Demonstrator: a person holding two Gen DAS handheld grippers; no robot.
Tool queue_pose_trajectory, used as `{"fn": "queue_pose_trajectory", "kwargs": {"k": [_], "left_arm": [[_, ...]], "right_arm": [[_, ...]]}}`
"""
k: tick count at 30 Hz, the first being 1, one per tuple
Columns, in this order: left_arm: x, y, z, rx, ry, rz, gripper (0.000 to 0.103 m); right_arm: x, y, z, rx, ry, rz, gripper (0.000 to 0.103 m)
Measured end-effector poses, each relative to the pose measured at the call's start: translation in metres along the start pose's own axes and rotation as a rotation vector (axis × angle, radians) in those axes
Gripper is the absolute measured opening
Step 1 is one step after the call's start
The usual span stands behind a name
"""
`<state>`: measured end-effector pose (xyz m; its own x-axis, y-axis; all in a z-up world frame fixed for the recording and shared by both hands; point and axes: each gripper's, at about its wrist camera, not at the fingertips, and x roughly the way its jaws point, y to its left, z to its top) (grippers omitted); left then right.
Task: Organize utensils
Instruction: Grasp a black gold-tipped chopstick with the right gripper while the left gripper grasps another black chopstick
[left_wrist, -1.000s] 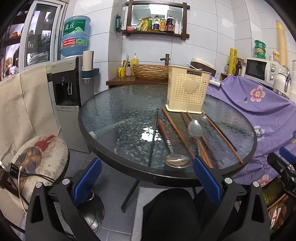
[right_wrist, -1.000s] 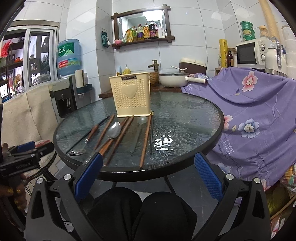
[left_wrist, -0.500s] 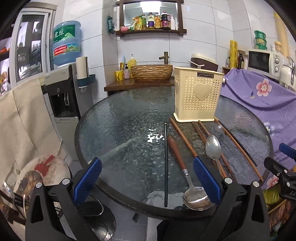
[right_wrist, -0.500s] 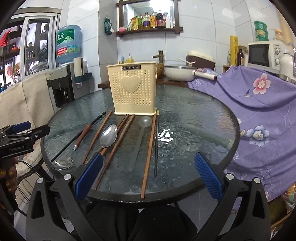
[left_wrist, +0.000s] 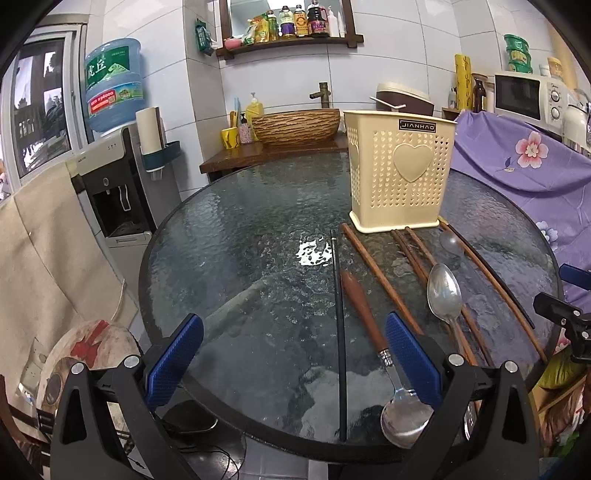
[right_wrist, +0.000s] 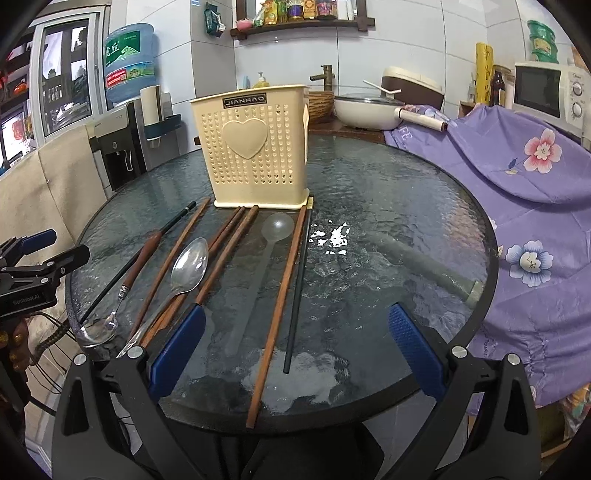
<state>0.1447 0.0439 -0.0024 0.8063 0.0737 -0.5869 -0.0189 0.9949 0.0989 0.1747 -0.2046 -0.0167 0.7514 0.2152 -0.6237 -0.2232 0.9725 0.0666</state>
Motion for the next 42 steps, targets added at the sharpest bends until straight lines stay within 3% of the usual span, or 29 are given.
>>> {"fn": "queue_pose_trajectory", "kwargs": {"k": [12, 18, 22, 28, 42], "left_arm": [[0.040, 0.012, 0.023, -0.053, 0.093, -0.052, 0.097], [0.059, 0.021, 0.033, -0.100, 0.124, -0.075, 0.095], [0.070, 0.022, 0.036, -0.084, 0.144, -0.081, 0.082], [0.084, 0.027, 0.038, -0.098, 0.181, -0.107, 0.066], [0.091, 0.021, 0.045, -0.074, 0.184, -0.113, 0.065]], "right_arm": [[0.033, -0.004, 0.027, -0.019, 0.050, -0.029, 0.096], [0.056, -0.019, 0.043, 0.035, 0.092, -0.019, 0.078], [0.070, -0.028, 0.050, 0.066, 0.118, -0.022, 0.066], [0.086, -0.025, 0.054, 0.028, 0.157, -0.032, 0.055], [0.111, -0.018, 0.056, -0.031, 0.213, -0.062, 0.045]]}}
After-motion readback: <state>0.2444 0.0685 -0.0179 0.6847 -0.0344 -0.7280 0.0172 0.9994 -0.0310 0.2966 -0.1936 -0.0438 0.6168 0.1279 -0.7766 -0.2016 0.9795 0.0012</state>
